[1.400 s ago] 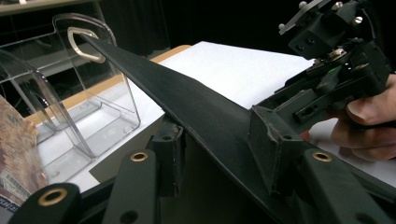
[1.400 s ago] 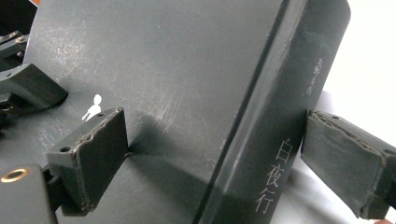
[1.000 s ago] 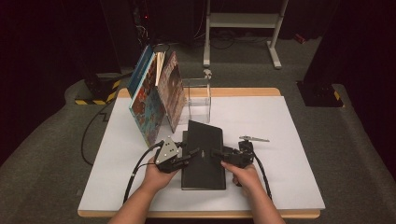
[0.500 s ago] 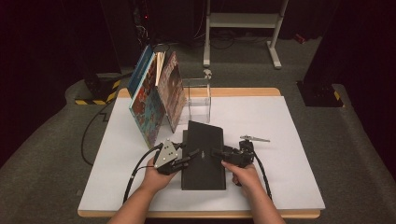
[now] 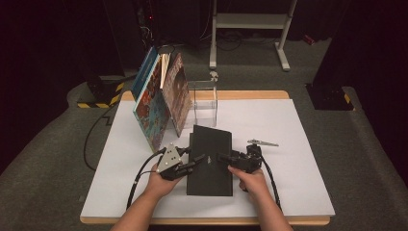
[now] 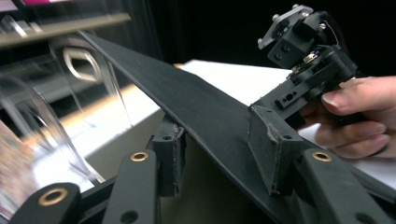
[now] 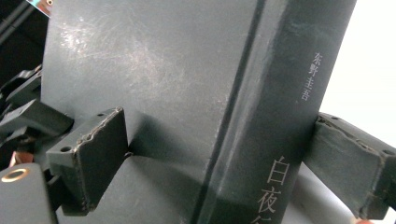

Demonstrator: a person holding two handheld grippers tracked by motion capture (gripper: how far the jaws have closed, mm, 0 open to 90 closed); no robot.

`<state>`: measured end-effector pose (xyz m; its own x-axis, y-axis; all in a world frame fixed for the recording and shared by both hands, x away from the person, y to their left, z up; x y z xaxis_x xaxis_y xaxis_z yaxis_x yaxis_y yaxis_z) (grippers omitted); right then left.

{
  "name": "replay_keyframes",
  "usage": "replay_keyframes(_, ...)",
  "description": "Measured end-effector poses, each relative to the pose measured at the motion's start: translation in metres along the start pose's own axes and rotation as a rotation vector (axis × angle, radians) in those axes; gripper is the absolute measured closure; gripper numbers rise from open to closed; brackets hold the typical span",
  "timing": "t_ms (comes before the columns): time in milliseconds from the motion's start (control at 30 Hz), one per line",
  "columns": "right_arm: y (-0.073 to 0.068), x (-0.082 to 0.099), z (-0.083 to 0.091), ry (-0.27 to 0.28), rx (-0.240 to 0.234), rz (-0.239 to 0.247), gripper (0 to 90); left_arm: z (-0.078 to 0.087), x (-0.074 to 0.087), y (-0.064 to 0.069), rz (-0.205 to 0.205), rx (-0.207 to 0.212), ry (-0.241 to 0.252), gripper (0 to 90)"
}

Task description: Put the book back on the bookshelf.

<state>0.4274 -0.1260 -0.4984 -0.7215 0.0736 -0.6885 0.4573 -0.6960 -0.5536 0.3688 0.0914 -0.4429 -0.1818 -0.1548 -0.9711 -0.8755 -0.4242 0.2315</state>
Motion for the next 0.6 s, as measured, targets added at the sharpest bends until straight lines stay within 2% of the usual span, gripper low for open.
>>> replay_keyframes(333, -0.0100, 0.0014, 0.0080, 0.037, 0.056, 0.070, 9.8, 0.0026, -0.0034, 0.0009, 0.118, -0.020, -0.011, 58.8)
replay_keyframes(600, -0.0101, 0.0025, 0.0097, 0.039, 0.077, 0.072, 12.2, 0.0000, -0.0045, -0.0051, 0.209, -0.060, -0.040, 58.8)
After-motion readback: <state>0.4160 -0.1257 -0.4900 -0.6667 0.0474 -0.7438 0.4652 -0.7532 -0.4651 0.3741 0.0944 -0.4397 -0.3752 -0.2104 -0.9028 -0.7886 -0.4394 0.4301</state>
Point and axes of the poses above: each handheld gripper's, and its own axes: z roughly backward along the jaws, x roughly out of its underside, y roughly to its right, the point moved 3 cm from there along -z, roughly forward along the jaws, and after that the axes turned 14 degrees about x, right-handed, at the moved point
